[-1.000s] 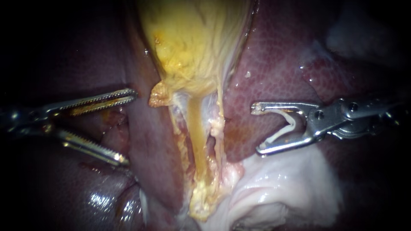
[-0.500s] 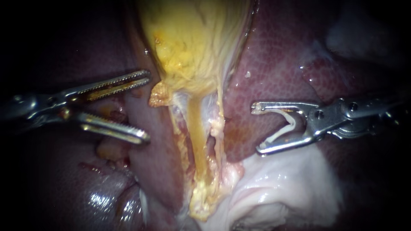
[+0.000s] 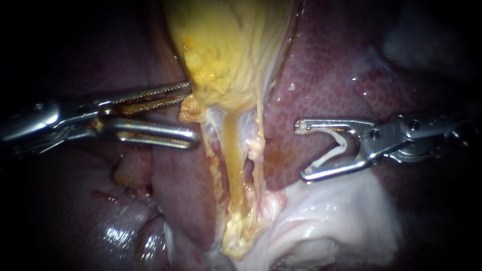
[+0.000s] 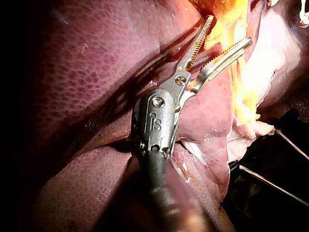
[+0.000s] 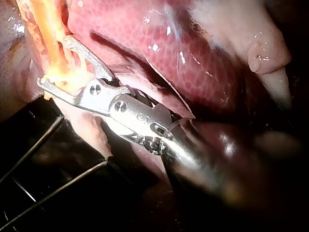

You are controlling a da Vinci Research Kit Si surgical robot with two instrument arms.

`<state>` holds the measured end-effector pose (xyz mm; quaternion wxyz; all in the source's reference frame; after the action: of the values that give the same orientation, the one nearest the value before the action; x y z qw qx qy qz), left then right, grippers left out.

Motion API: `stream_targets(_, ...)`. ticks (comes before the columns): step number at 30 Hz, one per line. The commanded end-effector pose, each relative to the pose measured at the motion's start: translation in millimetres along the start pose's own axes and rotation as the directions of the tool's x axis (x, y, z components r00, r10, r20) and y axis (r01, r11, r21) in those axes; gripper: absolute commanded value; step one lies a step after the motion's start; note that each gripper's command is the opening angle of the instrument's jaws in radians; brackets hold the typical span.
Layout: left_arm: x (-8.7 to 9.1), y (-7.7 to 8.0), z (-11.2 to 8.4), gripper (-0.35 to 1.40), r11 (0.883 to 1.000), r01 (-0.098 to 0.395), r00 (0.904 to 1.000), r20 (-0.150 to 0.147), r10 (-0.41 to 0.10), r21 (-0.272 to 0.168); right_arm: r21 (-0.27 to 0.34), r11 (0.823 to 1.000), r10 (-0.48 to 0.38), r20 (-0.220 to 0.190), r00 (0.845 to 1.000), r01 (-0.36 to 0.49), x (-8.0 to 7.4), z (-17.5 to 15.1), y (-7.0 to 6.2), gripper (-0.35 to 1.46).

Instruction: Grabbing gallbladder

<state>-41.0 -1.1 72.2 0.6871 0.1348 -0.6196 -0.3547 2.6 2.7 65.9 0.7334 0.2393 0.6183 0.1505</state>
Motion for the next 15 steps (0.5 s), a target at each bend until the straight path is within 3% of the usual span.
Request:
stream_targets(1, 0.0, 0.1, 0.0, 0.15, 1.0, -0.003, 1.0, -0.009, 0.003, -0.007, 0.0, 1.0, 0.0, 0.0, 1.0, 0.0, 0.0, 0.0, 0.0, 0.6)
stream_targets(4, 0.3, 0.3, -0.1, -0.13, 1.0, -0.006, 0.9994, -0.034, 0.006, -0.022, 0.0, 1.0, 0.0, 0.0, 1.0, 0.0, 0.0, 0.0, 0.1, 0.6)
stream_targets(5, 0.4, 0.4, -0.2, -0.32, 1.0, -0.008, 0.9989, -0.046, 0.006, -0.026, 0.0, 1.0, 0.0, 0.0, 1.0, 0.0, 0.0, 0.0, 0.1, 0.6)
stream_targets(8, 0.6, 0.7, -0.5, -0.35, 0.999, -0.011, 0.9967, -0.081, 0.008, -0.038, 0.0, 1.0, 0.0, 0.0, 1.0, 0.0, 0.0, 0.0, 0.1, 0.6)
stream_targets(12, 0.6, 0.7, -1.0, -0.35, 0.998, -0.013, 0.988, -0.155, 0.002, -0.069, 0.0, 1.0, 0.0, 0.0, 1.0, 0.0, 0.0, 0.0, 0.1, 0.6)
stream_targets(15, 0.3, 0.6, -1.1, -0.35, 0.996, -0.012, 0.9872, -0.159, -0.001, -0.085, 0.0, 1.0, 0.0, 0.0, 1.0, 0.0, -0.1, 0.0, 0.1, 0.6)
